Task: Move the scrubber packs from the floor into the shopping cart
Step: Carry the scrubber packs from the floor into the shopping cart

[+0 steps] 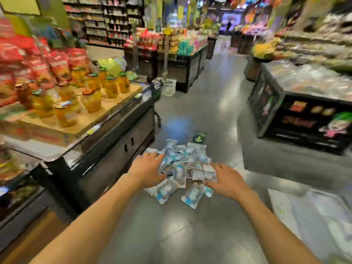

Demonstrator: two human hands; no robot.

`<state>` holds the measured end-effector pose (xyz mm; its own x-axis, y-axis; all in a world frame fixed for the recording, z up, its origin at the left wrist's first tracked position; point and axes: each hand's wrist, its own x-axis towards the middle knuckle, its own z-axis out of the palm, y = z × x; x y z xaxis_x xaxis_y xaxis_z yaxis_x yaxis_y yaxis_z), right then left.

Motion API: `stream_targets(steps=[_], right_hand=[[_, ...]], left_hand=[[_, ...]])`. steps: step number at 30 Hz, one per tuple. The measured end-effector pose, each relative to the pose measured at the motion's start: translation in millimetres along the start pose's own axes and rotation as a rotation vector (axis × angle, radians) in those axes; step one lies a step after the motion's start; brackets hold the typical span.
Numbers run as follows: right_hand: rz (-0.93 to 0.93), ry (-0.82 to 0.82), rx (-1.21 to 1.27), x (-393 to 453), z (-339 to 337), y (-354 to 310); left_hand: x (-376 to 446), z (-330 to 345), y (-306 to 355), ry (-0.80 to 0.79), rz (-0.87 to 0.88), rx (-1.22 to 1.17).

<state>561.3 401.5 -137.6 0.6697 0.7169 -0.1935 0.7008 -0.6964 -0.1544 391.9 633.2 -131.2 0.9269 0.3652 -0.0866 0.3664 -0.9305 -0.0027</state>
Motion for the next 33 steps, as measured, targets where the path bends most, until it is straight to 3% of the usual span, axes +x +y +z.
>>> stream_targets(steps=[7,18,26,33], right_hand=[[0.173,-0.003,0.084,63,-9,69],[0.301,-0.07,0.171,258,-17,112],[0.388,-0.213,0.209,373,18,175],[0.43,-0.295,0.261,496,106,257]], left_hand=[[132,13,18,-0.032,0.068,-0.053],[351,61,-34,-0.207,0.068,-0.109],[490,117,-24,-0.334,0.098,-0.16],[616,212,-3,-0.442,0.124,-0.152]])
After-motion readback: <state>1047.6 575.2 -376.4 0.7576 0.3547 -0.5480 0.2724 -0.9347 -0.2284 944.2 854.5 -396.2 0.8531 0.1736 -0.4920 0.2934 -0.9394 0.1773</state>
